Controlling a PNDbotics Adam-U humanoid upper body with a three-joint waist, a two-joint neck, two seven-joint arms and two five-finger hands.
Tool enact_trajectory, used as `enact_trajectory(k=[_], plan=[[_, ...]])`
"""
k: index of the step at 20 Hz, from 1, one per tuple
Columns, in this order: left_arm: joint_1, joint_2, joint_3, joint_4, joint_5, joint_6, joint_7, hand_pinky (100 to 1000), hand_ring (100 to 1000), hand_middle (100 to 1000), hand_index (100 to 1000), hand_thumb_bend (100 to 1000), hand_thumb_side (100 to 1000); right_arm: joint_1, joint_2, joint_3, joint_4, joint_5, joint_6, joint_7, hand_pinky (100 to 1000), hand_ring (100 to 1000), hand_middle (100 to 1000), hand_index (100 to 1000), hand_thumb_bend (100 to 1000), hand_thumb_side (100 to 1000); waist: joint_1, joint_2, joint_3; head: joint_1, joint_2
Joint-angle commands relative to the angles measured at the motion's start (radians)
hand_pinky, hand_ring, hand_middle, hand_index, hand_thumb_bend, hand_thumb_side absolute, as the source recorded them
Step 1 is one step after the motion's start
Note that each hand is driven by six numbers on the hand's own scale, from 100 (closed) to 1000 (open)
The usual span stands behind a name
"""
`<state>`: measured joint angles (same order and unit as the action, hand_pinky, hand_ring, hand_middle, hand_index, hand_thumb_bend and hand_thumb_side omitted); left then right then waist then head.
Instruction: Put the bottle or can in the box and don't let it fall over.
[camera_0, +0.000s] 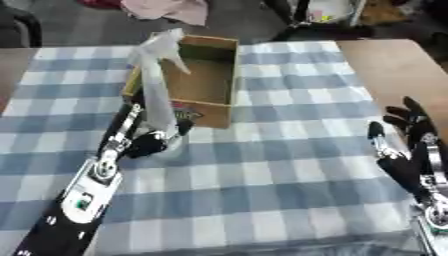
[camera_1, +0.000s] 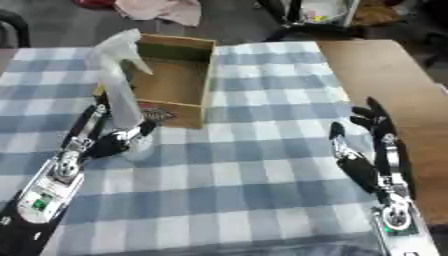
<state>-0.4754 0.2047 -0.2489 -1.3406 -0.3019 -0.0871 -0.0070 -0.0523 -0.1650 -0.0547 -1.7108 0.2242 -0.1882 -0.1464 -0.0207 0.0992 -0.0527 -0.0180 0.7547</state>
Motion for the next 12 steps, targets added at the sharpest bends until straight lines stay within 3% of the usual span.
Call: enact_trajectory(k=[1, 2, 3, 6, 7, 8, 9, 10, 11, 12], plan=[[-0.019, 0.001, 0.009, 0.003, -0.003, 0.003, 0.007, 1000, 1000, 954, 841, 491, 457, -0.005, -0.008, -0.002, -0.011, -0.006, 0.000, -0.001, 982, 825, 807, 977, 244, 409, 0.000, -0.014, -0.002, 0.002, -0.003], [-0.019, 0.001, 0.010, 0.005, -0.001, 0.005, 0.007, 1000, 1000, 950, 837, 484, 450, -0.006, -0.008, -0.002, -0.011, -0.006, 0.000, -0.001, 982, 825, 807, 977, 244, 409, 0.000, -0.014, -0.002, 0.002, -0.003], [-0.017, -0.001, 0.011, 0.008, 0.003, 0.009, 0.008, 1000, 1000, 878, 763, 402, 363, -0.006, -0.008, -0.002, -0.011, -0.006, 0.000, -0.001, 982, 825, 807, 977, 244, 409, 0.001, -0.014, -0.002, 0.001, -0.002], [-0.014, -0.004, 0.010, 0.014, 0.019, 0.016, 0.005, 993, 1000, 808, 677, 298, 244, -0.006, -0.008, -0.002, -0.010, -0.007, 0.000, -0.001, 982, 825, 807, 977, 242, 410, 0.001, -0.013, -0.002, 0.002, -0.002], [-0.013, -0.006, 0.010, 0.016, 0.026, 0.018, 0.002, 981, 1000, 727, 580, 161, 100, -0.006, -0.008, -0.002, -0.010, -0.007, 0.000, -0.001, 982, 825, 807, 977, 241, 411, 0.001, -0.013, -0.002, 0.002, -0.002], [-0.011, -0.008, 0.011, 0.019, 0.034, 0.021, 0.002, 979, 1000, 715, 567, 144, 100, -0.006, -0.008, -0.002, -0.010, -0.007, 0.000, -0.002, 982, 825, 807, 977, 241, 411, 0.001, -0.013, -0.002, 0.001, -0.002], [-0.010, -0.009, 0.012, 0.021, 0.042, 0.023, 0.004, 969, 1000, 620, 469, 100, 100, -0.006, -0.008, -0.002, -0.010, -0.007, 0.000, -0.002, 982, 825, 807, 977, 240, 411, 0.001, -0.013, -0.002, 0.001, -0.002], [-0.010, -0.010, 0.014, 0.023, 0.049, 0.024, 0.009, 967, 1000, 609, 457, 100, 100, -0.006, -0.008, -0.002, -0.010, -0.008, 0.000, -0.002, 982, 825, 807, 977, 240, 411, 0.001, -0.013, -0.002, 0.001, -0.003], [-0.009, -0.011, 0.017, 0.024, 0.057, 0.026, 0.019, 954, 978, 528, 361, 100, 100, -0.006, -0.008, -0.002, -0.010, -0.008, 0.001, -0.002, 982, 825, 807, 977, 238, 410, 0.001, -0.013, -0.002, 0.001, -0.002], [-0.009, -0.013, 0.018, 0.025, 0.065, 0.027, 0.031, 949, 963, 515, 338, 100, 100, -0.006, -0.008, -0.002, -0.010, -0.008, 0.001, -0.002, 982, 825, 807, 977, 238, 410, 0.001, -0.013, -0.002, 0.001, -0.002]])
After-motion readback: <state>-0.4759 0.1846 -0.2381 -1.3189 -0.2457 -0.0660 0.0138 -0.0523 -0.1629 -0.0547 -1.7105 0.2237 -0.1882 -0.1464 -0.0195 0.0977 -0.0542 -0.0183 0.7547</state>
